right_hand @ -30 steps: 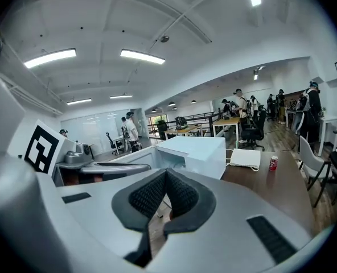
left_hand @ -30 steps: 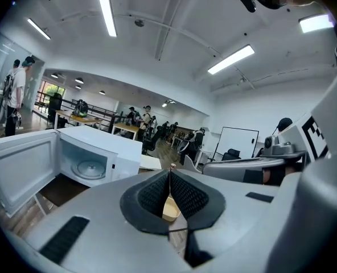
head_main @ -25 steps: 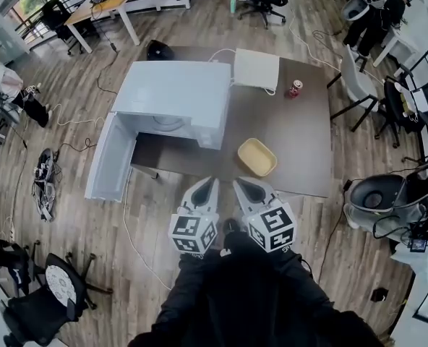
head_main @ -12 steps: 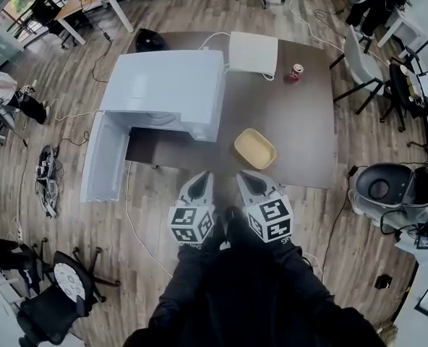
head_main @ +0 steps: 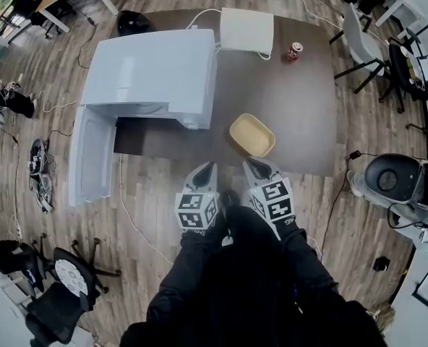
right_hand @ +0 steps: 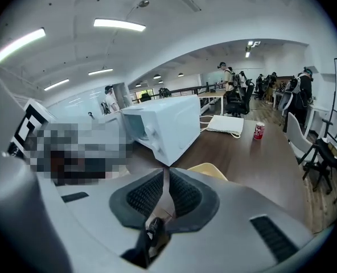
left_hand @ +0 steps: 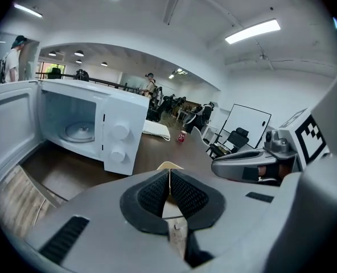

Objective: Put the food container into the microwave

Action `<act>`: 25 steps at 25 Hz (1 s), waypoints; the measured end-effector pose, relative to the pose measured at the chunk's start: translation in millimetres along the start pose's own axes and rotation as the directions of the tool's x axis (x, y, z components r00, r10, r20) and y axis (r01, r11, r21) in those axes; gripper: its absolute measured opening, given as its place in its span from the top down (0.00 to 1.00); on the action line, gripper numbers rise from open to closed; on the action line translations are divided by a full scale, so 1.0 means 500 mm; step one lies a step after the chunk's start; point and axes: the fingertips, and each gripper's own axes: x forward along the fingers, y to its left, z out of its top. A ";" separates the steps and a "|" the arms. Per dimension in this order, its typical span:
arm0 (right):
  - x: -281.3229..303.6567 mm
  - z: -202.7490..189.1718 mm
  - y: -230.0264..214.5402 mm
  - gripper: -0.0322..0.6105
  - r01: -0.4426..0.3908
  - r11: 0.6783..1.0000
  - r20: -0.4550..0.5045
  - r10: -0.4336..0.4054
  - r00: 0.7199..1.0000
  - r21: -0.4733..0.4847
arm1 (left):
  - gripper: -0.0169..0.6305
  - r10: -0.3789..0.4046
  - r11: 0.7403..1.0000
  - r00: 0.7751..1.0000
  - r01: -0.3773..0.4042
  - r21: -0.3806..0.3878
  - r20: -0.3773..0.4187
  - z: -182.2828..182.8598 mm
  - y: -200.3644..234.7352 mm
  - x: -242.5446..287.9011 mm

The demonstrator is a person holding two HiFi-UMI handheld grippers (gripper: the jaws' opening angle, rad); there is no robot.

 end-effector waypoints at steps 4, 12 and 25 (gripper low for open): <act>0.063 -0.066 -0.031 0.81 -0.014 0.999 -0.095 0.011 0.995 -0.031 | 0.92 0.004 1.000 0.999 -0.005 -0.027 -0.044 -0.036 0.023 0.041; 0.151 -0.145 -0.098 0.78 0.005 0.996 -0.222 -0.026 0.975 -0.092 | 0.92 0.007 0.999 0.994 -0.012 -0.046 -0.105 -0.080 0.072 0.103; 0.225 -0.237 -0.134 0.84 -0.026 0.975 -0.376 -0.061 0.924 -0.220 | 0.92 0.039 0.996 0.986 -0.051 -0.074 -0.164 -0.133 0.120 0.114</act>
